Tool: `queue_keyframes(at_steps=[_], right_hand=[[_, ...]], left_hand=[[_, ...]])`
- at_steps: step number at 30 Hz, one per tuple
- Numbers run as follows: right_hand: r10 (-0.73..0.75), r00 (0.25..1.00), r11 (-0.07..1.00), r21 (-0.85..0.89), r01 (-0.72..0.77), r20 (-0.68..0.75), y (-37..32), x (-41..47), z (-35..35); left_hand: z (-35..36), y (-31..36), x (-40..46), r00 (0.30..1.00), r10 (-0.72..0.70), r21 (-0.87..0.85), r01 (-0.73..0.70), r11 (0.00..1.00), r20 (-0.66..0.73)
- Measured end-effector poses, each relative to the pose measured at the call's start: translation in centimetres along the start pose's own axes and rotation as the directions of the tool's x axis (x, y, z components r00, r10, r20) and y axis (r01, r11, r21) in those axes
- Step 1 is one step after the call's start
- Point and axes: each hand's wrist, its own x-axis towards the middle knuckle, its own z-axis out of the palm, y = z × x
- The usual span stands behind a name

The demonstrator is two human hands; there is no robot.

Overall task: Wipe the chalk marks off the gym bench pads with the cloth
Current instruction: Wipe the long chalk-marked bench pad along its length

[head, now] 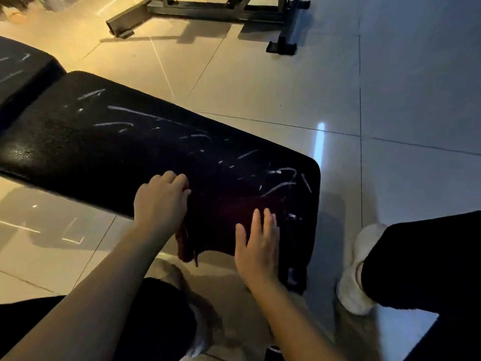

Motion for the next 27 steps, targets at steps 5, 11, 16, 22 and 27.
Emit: queue_keyframes(at_steps=[5, 11, 16, 22, 27], right_hand=[[0.056, 0.986, 0.992, -0.106, -0.073, -0.157, 1.0, 3.5, 1.0], [0.113, 0.958, 0.973, -0.168, -0.16, -0.263, 3.8, 6.2, -0.1], [0.164, 0.95, 0.963, -0.166, -0.213, -0.267, 3.2, 5.6, 0.3], [0.116, 0.974, 0.963, -0.217, -0.158, -0.196, -1.7, 1.1, 3.9], [0.235, 0.952, 0.926, -0.254, -0.28, -0.196, 1.1, 2.7, 0.5]], left_hand=[[3.5, -2.3, 0.1, 0.978, 0.141, -0.01, -0.145, 0.989, -0.156], [5.3, -3.4, 1.8, 0.915, 0.387, -0.036, -0.393, 0.919, -0.112], [5.5, -3.4, 2.2, 0.902, 0.408, -0.071, -0.421, 0.904, -0.144], [5.5, -3.5, 2.3, 0.895, 0.421, -0.096, -0.436, 0.895, -0.145], [5.4, -3.5, 2.2, 0.9, 0.419, -0.093, -0.43, 0.898, -0.118]])
